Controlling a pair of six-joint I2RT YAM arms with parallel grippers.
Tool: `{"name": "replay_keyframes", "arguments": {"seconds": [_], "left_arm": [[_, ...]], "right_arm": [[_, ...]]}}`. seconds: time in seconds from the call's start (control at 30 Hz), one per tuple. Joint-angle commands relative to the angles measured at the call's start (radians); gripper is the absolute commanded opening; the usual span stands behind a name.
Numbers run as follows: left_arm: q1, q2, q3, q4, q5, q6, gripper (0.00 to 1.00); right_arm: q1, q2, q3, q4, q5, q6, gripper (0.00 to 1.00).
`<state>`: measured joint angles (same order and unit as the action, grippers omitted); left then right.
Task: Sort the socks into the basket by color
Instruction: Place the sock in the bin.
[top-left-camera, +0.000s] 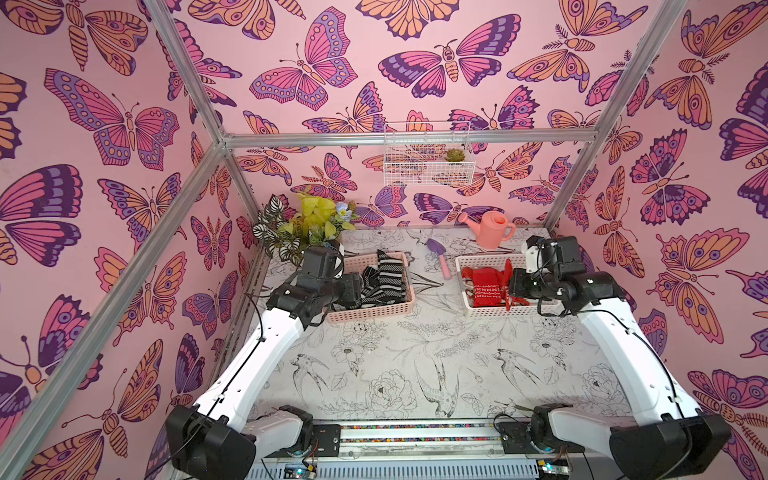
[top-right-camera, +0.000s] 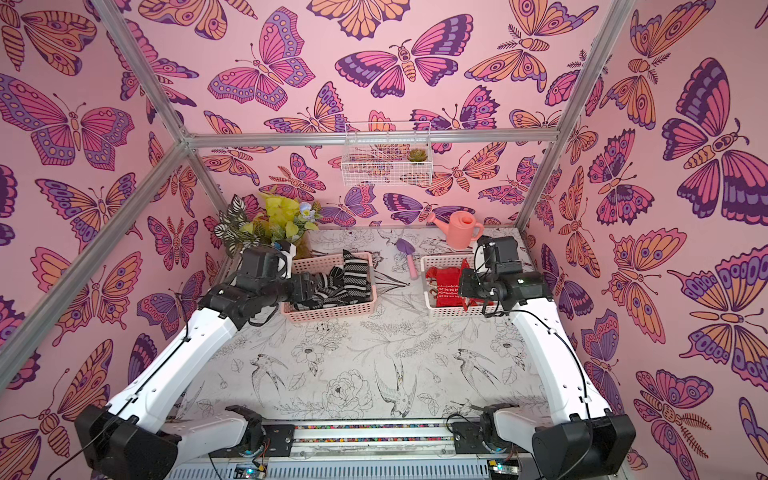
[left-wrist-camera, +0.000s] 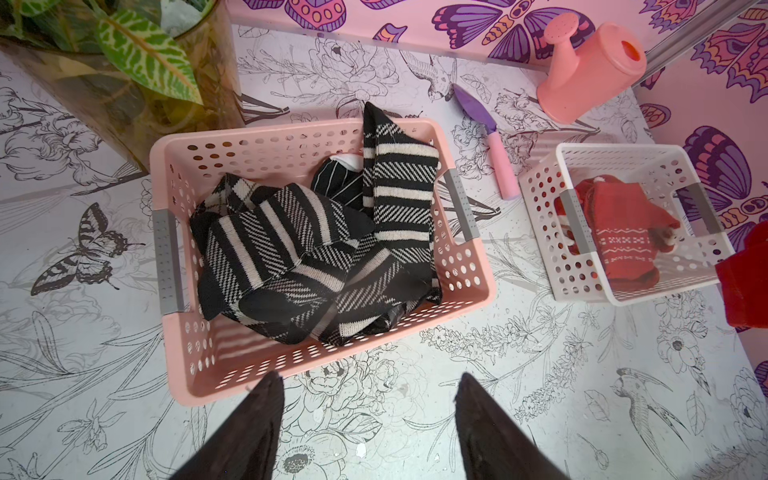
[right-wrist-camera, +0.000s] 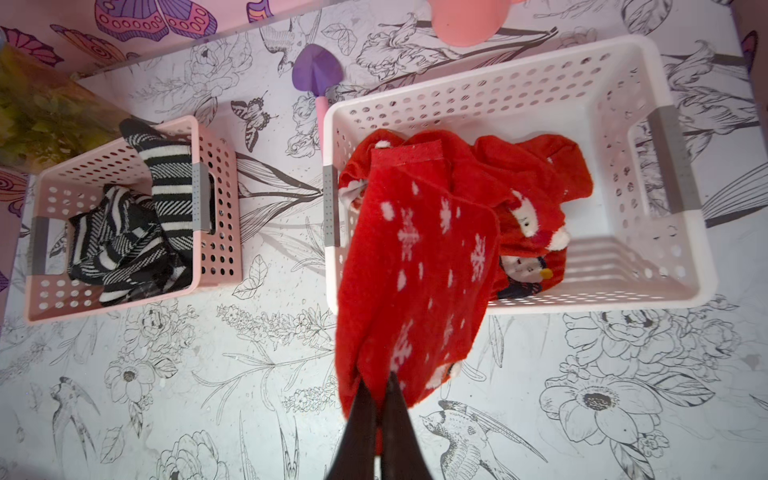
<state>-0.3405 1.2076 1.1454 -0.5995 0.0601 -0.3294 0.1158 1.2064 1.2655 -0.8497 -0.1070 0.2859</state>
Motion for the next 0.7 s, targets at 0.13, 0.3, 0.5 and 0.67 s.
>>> {"name": "replay_keyframes", "arguments": {"seconds": [0.13,0.3,0.5,0.67], "left_arm": [[0.006,-0.006,-0.018,0.003,0.011,0.009,0.67],[0.005,-0.013,-0.018,0.003,0.010,0.010,0.67],[0.006,-0.030,-0.020,0.001,0.009,0.016,0.67],[0.006,-0.061,-0.022,-0.010,-0.005,0.032,0.68]], "right_arm": [[-0.050,0.048,0.073,0.003,0.109,-0.017,0.04],[-0.083,0.102,0.110,0.011,0.170,-0.024,0.04],[-0.110,0.163,0.130,0.022,0.200,-0.028,0.04],[-0.132,0.198,0.125,0.030,0.201,-0.023,0.04]]}}
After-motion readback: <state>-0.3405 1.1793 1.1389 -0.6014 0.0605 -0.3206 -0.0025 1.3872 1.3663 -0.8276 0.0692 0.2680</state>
